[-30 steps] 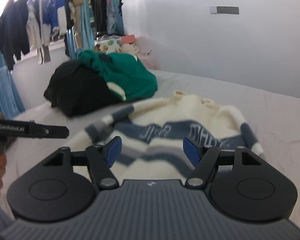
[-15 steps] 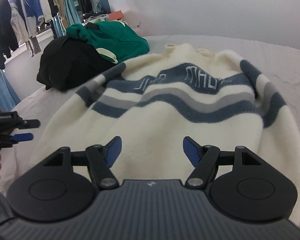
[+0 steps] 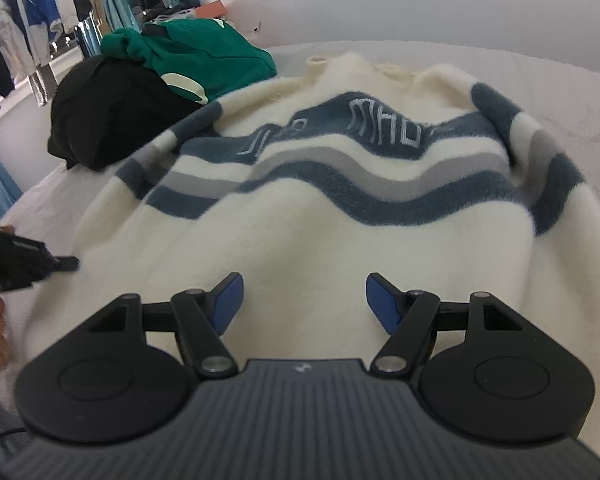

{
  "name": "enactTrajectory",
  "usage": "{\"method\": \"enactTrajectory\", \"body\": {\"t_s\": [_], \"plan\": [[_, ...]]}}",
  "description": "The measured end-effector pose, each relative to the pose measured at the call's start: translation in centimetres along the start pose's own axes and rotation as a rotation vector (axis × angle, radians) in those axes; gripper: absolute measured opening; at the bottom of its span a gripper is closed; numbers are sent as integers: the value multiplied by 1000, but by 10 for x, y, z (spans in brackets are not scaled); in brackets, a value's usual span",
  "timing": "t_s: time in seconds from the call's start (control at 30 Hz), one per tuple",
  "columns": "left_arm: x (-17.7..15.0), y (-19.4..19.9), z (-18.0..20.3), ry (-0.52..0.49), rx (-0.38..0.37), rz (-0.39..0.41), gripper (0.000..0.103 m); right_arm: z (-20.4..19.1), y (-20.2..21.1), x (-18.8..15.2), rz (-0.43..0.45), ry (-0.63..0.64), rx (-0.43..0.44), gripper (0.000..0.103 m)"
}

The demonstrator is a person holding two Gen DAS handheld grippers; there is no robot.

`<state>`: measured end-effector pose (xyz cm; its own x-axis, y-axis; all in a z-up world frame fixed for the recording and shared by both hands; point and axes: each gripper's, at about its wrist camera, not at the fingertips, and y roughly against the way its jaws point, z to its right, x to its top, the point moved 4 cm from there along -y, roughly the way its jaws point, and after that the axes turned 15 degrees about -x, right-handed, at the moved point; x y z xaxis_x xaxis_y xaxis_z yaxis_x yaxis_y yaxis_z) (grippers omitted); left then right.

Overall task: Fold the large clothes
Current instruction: 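Close the left gripper on the sweater sleeve while the right tool hovers above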

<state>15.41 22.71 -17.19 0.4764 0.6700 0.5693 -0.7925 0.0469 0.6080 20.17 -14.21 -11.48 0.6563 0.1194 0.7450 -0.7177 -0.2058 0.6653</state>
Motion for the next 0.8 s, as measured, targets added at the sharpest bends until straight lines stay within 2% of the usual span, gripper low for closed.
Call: {"method": "enactTrajectory", "body": {"t_s": [0.13, 0.3, 0.4, 0.5, 0.57, 0.67, 0.8], "plan": [[48, 29, -4, 7, 20, 111, 6, -1, -4, 2, -2, 5, 4, 70], [131, 51, -14, -22, 112, 232, 6, -2, -8, 1, 13, 29, 8, 70], [176, 46, -20, -32, 183, 267, 6, 2, -13, 3, 11, 17, 6, 70], [210, 23, -24, -33, 256, 282, 6, 7, -23, 6, 3, 5, 6, 70], [225, 4, -32, -39, 300, 285, 6, 9, -30, 8, 5, 4, 9, 70], [229, -32, -46, -56, 373, 243, 6, 10, -42, 12, 9, 7, 13, 70], [224, -72, -61, -89, 400, 206, 6, 9, -56, 17, 11, 6, 14, 70]]}}
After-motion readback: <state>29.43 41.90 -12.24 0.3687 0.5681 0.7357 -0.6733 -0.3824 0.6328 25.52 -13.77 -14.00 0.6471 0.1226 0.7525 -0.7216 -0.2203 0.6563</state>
